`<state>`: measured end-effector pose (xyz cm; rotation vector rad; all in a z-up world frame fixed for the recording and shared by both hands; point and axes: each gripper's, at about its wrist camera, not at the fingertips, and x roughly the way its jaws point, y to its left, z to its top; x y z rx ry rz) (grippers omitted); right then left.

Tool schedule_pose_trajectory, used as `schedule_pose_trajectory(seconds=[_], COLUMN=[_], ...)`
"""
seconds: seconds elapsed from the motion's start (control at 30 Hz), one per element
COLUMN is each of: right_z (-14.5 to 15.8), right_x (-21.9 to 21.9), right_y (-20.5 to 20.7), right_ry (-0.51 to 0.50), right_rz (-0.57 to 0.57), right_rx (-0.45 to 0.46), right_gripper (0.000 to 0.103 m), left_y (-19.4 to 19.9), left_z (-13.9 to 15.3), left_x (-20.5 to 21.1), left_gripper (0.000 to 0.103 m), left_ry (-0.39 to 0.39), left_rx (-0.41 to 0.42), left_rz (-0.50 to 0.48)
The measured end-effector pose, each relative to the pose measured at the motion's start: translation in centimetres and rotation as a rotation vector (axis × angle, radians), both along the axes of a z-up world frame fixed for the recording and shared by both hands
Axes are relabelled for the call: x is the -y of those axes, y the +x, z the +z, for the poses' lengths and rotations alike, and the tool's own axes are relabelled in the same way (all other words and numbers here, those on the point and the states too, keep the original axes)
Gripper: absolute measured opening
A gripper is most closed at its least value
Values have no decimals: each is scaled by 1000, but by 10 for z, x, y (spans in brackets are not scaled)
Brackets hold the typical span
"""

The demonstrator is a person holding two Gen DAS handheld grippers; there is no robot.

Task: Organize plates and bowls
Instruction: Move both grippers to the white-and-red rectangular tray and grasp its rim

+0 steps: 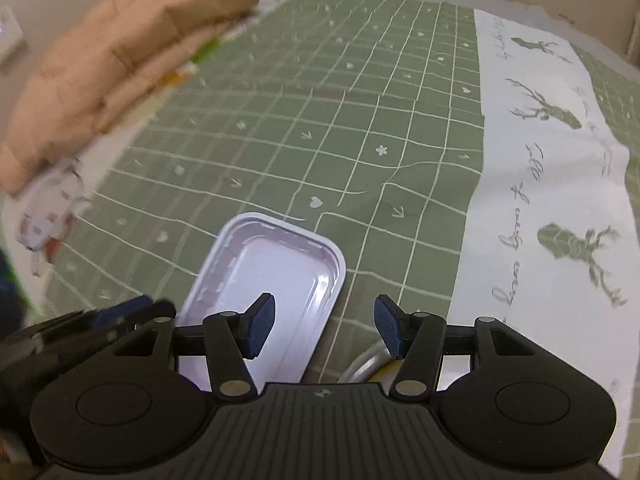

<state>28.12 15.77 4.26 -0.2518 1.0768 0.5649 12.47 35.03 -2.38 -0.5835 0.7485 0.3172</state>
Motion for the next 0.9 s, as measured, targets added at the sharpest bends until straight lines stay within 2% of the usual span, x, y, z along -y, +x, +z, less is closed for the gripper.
schedule_pose_trajectory(seconds=[0.2,0.33,0.43,0.53,0.6,0.7,0.77,0.9], right_z=[-34,-54,-59,-57,-51,-39,-32,-30], right_x=[-44,-62,-72,-75,-79,-81,-77,-64], right_y=[11,6,-5,-25,-42,-55,-47,-22], right_ry=[-141,-185,-137,-25,10,-22,-54,-103], right_rz=[4,28,67,149,198,234,195,66], right_rx=[-84,-110,-153,-196,-175,-50,22,32], right_gripper=[56,56,56,56,56,56,56,56], left_y=[3,-6,-20,-39,-50,-55,-53,-36], left_z=[-26,-33,-35,-35,-35,-32,-29,-26], left_x=[-7,-13,-18,-21,-23,-28,-30,-30], left_gripper=[33,33,32,32,32,32,32,32], left_ry=[-59,-105,-169,-166,-173,-140,-130,-131], left_rx=[-20,-14,2,-7,-16,-33,-30,-7], left_rz=[-31,-61,-97,-98,-92,-37,-11,-6])
